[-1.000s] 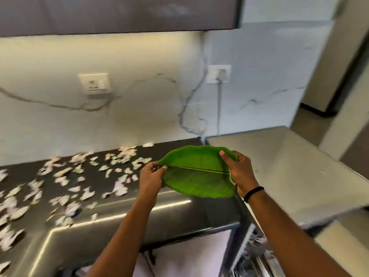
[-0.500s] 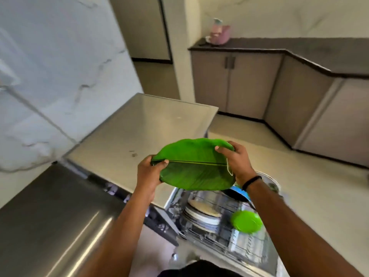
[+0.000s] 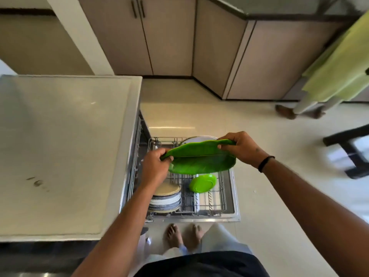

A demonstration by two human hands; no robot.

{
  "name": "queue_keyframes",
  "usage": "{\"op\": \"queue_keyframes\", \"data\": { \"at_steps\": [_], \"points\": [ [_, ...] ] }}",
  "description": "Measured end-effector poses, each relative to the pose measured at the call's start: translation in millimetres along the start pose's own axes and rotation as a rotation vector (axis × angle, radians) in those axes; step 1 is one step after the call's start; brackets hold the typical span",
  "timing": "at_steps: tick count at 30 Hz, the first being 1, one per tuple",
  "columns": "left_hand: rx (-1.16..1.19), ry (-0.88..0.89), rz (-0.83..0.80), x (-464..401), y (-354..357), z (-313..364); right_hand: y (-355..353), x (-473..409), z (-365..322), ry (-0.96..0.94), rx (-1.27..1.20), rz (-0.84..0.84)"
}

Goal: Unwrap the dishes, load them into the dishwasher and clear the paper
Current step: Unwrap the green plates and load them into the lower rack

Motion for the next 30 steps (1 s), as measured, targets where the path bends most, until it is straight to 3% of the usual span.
{"op": "queue_keyframes", "data": {
  "at_steps": [8, 17, 23, 30],
  "points": [
    [-0.165, -0.055, -0.173, -49, 112, -71, 21, -53, 120, 0.118, 0.2, -0.03],
    [-0.21, -0.157, -0.204, -106, 221, -199, 97, -127, 274, 0.146, 0.329, -0.16],
    [-0.232, -0.272, -0.199, -124, 260, -282, 150, -151, 336, 0.189, 0.395, -0.249],
    [-0.268, -0.288, -0.248, -127, 299, -334, 193, -157, 402, 0.275, 0.463, -0.286]
  ]
}}
Point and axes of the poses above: each hand's wrist, its own x-axis away from the middle knuckle, its own y-axis out of the palm, z = x × y, the point moved 10 cm from there along -x, towards the middle knuckle, and after that the axes turned 1 degree about x, right-handed, at the moved point
